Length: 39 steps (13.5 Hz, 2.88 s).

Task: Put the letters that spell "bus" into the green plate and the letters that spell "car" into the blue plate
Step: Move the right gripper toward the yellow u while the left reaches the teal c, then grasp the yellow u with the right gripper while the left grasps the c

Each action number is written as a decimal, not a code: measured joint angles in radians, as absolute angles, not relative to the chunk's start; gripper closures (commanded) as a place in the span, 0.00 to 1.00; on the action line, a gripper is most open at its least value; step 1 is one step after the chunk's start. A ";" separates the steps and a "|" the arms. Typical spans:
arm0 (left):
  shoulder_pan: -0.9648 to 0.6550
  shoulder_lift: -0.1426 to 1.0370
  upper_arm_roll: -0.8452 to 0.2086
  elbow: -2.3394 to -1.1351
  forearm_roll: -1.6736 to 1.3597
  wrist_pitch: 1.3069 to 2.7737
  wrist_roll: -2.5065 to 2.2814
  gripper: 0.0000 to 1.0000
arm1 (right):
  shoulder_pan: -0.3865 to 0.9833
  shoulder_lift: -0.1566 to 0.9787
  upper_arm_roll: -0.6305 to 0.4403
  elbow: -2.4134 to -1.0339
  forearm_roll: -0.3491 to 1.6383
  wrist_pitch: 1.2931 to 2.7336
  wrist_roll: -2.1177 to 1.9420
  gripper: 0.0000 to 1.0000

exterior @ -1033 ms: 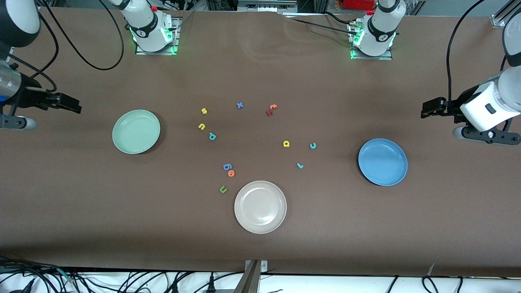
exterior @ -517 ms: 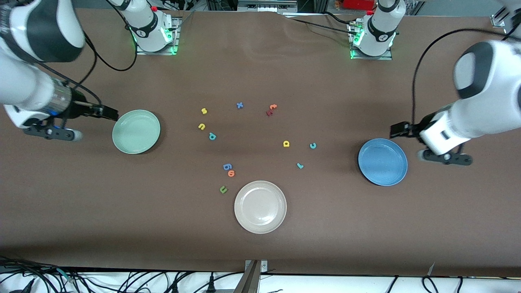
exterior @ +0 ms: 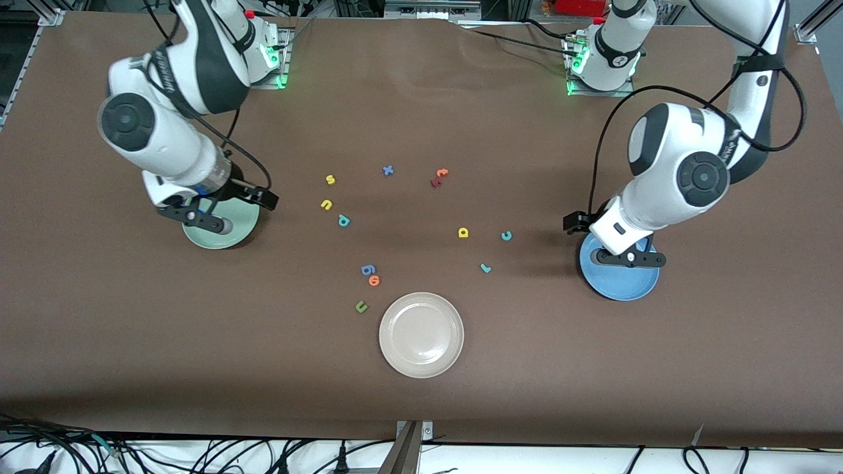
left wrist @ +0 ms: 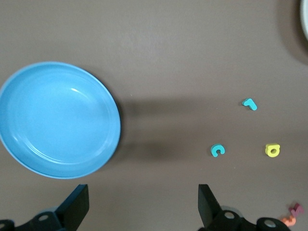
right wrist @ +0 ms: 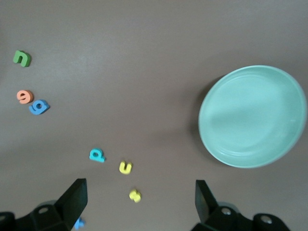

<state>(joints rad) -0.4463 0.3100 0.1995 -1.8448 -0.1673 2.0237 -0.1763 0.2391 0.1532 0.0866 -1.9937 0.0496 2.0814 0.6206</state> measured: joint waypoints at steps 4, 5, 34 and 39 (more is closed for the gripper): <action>-0.539 0.309 0.190 -1.916 -0.155 2.134 -0.354 0.00 | 0.246 0.181 0.110 -2.149 0.050 2.272 0.728 0.01; -0.559 0.309 0.189 -1.947 -0.155 2.187 -0.380 0.00 | 0.259 0.198 0.114 -2.159 0.050 2.299 0.775 0.01; -0.637 0.549 0.107 -2.028 -0.155 2.583 -0.553 0.33 | 0.394 0.463 0.117 -2.154 0.050 2.495 1.164 0.66; -0.637 0.558 0.108 -2.028 -0.155 2.588 -0.555 0.56 | 0.394 0.453 0.117 -2.151 0.050 2.483 1.162 1.00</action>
